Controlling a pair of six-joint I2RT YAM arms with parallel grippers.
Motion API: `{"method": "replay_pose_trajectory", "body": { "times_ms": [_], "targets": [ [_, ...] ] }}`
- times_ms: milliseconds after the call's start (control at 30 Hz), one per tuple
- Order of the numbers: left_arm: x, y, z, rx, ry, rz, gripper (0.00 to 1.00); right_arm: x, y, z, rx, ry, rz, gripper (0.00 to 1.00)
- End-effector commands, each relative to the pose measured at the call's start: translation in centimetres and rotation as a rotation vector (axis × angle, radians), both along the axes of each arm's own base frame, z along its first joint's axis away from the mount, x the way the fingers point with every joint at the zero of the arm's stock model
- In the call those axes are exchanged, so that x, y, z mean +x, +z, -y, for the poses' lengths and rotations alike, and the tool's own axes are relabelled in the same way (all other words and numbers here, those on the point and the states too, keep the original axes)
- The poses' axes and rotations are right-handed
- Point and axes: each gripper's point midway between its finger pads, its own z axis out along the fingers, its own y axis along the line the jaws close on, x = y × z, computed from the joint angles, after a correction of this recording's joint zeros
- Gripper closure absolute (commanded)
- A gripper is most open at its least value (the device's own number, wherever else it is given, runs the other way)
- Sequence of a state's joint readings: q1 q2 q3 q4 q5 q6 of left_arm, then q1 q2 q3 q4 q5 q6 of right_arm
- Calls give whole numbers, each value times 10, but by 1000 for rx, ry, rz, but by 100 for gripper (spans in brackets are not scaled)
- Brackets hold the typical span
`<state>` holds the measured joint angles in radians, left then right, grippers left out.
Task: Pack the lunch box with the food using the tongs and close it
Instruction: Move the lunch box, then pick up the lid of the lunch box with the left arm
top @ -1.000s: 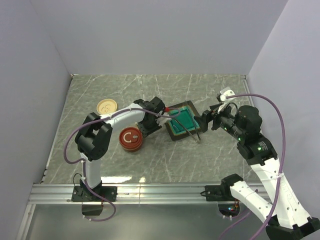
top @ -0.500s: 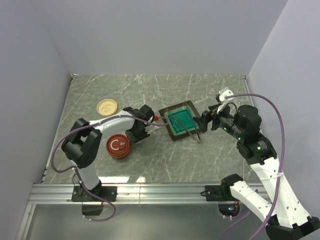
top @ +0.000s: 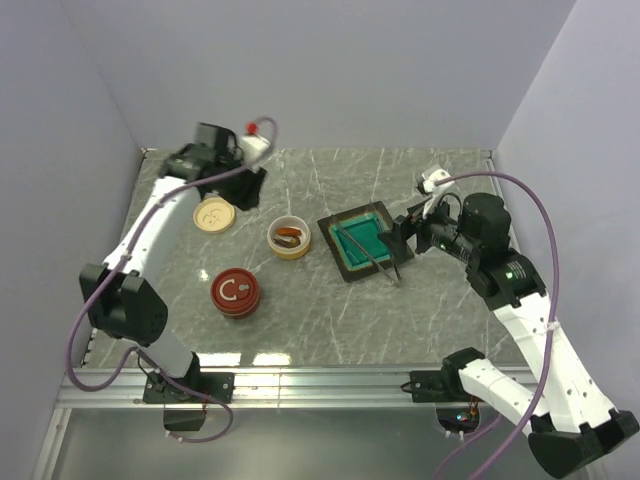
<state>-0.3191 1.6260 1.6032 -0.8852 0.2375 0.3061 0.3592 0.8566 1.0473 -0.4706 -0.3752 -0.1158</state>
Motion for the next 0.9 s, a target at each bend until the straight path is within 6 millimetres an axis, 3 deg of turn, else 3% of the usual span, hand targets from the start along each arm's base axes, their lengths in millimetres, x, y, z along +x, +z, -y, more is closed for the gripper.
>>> {"method": "replay_pose_trajectory", "body": {
  "times_ms": [0,100,233,267,433,633,867],
  "targets": [
    [21,35,-24,-150,81,83,46,4,6,-3,-53,49,9,0],
    [44,37,-52,-185,116,181,42,10,-5,0,-116,54,-35,0],
    [44,-22,-74,-15,-1,80,40,12,-18,0,-182,78,-110,0],
    [47,-33,-87,68,-15,62,43,13,-21,0,-193,82,-124,0],
    [55,-82,-114,200,-64,-39,48,12,-41,-2,-241,130,-215,0],
    [61,-120,-128,280,-98,-96,56,14,-54,-3,-265,143,-267,0],
    [66,-144,-132,311,-118,-111,61,16,-57,-3,-275,147,-272,0]
  ]
}}
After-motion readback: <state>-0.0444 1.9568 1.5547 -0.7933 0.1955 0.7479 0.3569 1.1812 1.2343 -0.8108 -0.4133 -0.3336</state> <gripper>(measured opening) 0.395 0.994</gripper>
